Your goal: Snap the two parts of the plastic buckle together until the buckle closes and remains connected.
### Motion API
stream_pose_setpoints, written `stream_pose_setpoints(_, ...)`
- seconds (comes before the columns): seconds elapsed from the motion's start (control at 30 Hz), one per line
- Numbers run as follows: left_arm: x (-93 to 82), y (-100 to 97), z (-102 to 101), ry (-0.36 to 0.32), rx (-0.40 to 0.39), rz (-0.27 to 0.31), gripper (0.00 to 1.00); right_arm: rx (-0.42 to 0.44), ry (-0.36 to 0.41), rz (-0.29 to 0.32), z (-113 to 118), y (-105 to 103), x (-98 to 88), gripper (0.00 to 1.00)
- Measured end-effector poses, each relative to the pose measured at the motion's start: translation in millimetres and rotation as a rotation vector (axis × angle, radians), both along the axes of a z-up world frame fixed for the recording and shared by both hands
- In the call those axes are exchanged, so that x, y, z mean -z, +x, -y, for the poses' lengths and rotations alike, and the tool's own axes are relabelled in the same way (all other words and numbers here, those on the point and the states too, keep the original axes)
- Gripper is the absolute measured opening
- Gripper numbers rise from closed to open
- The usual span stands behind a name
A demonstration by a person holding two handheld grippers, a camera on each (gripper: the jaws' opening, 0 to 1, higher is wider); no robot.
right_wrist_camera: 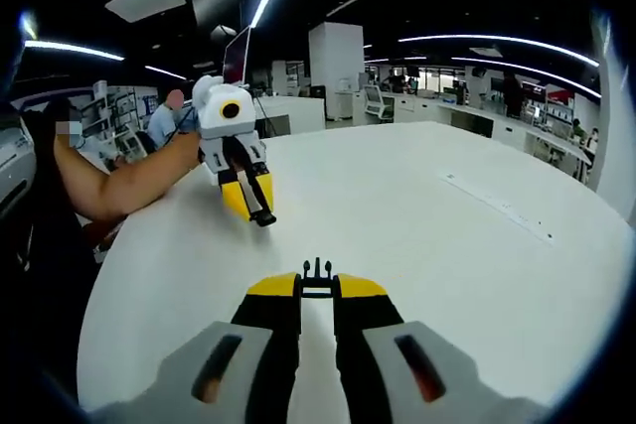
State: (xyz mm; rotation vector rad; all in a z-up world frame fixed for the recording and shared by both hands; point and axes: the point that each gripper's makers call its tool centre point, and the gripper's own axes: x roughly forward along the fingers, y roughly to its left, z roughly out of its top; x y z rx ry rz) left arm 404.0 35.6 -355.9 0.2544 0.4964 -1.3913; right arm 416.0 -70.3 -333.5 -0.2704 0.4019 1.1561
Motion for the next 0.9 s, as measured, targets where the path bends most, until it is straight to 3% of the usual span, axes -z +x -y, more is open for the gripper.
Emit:
stream_pose_setpoints(0.2, -10.4, -1.0, -1, -0.035, 0.010, 0.011, 0.11, -0.024, -0.003, -0.002, -5, -4, 2.2, 0.10)
stream_pose_setpoints(0.4, -13.4, -12.3, 5, -0.029, 0.051, 0.035, 0.11, -0.064, -0.023, -0.001, -8, -11, 5.9, 0.10)
stream_pose_setpoints(0.9, -15.6, -29.0, 7, -0.034, 0.106, -0.008, 0.11, -0.144, -0.030, -0.015, -11, -27, 5.4, 0.10)
